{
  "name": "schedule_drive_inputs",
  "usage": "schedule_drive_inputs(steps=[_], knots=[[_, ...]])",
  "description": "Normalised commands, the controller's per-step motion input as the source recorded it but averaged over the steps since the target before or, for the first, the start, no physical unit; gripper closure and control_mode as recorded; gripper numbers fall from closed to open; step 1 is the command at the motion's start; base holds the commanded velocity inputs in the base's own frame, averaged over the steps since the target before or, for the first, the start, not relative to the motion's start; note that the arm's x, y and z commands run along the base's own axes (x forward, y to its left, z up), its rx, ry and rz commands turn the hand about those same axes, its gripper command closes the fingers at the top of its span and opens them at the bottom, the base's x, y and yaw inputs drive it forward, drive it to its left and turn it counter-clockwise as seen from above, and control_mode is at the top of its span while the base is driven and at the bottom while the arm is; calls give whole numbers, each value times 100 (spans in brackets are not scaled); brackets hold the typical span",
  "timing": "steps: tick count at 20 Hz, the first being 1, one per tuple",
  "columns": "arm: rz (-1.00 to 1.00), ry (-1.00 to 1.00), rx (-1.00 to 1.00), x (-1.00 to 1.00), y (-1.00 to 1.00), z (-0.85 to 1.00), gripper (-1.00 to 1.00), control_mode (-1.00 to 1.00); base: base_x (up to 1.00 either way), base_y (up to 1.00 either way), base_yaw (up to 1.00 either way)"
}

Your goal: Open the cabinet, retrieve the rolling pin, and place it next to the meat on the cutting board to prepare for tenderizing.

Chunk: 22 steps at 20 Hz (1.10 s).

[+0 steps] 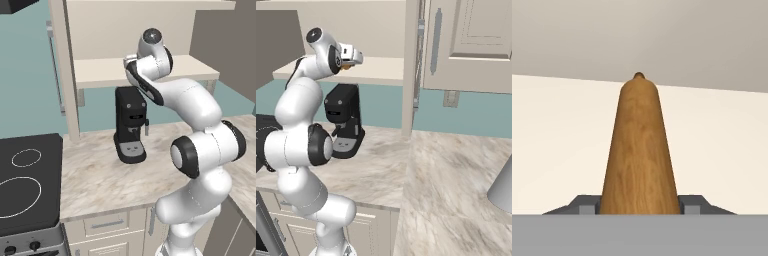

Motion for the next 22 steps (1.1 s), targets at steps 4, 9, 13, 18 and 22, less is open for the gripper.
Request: schedule_drive_inputs(steps=[4, 9, 13, 18, 22], knots=[[1, -25, 0, -60, 0, -3, 100, -100, 0, 0, 0], [0, -31, 0, -82, 0, 7, 100, -100, 0, 0, 0], [0, -20, 1, -74, 0, 30, 100, -100, 0, 0, 0], [0, -11, 3, -70, 0, 48, 100, -100, 0, 0, 0], [0, -1, 3, -66, 0, 63, 100, -100, 0, 0, 0]])
